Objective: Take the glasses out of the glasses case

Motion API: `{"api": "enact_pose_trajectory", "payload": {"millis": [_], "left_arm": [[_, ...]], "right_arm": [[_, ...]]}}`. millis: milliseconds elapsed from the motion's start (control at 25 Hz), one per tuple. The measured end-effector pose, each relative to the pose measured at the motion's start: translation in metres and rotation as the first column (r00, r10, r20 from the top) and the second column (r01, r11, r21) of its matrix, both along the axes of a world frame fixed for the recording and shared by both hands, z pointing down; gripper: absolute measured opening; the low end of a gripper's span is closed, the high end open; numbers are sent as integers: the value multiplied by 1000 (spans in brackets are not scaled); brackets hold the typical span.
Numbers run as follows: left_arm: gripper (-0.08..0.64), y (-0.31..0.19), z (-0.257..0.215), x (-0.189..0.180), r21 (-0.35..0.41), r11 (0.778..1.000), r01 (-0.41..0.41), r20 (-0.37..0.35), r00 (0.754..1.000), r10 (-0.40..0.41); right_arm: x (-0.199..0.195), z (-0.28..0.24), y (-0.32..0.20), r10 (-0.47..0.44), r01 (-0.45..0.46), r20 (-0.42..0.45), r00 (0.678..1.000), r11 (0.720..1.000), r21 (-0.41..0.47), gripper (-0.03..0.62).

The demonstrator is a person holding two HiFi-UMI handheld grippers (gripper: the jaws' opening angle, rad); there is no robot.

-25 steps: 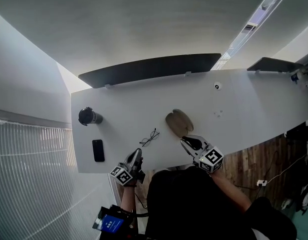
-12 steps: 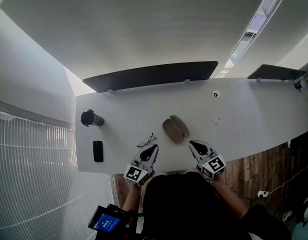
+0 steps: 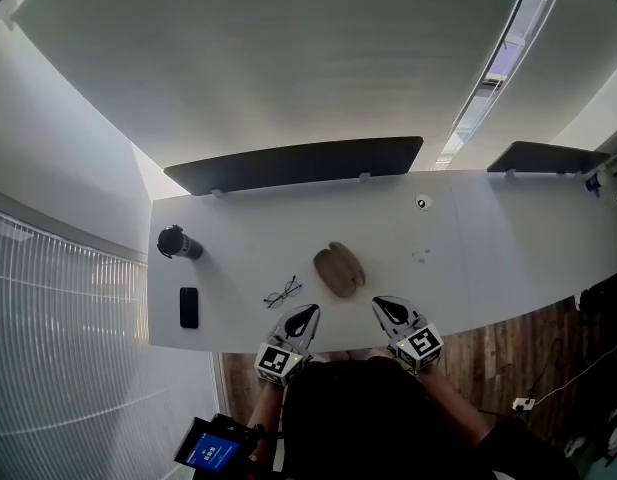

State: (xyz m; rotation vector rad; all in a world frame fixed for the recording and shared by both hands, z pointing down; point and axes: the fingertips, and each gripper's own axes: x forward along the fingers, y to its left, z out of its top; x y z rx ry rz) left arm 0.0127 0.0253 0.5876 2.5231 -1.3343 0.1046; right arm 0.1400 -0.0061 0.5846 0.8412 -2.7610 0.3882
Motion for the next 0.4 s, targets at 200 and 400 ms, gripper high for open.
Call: {"api": "enact_pose_trajectory", "payload": {"millis": [200, 400], "left_arm": [[8, 4, -1, 3, 15, 1000, 17, 25, 1000, -17], [8, 12, 16, -9, -3, 1000, 30, 32, 999, -30]], "right_arm": [[8, 9, 3, 3, -3, -9, 1000, 1000, 6, 6], [3, 9, 5, -9, 9, -12, 1000, 1000, 6, 6]]}}
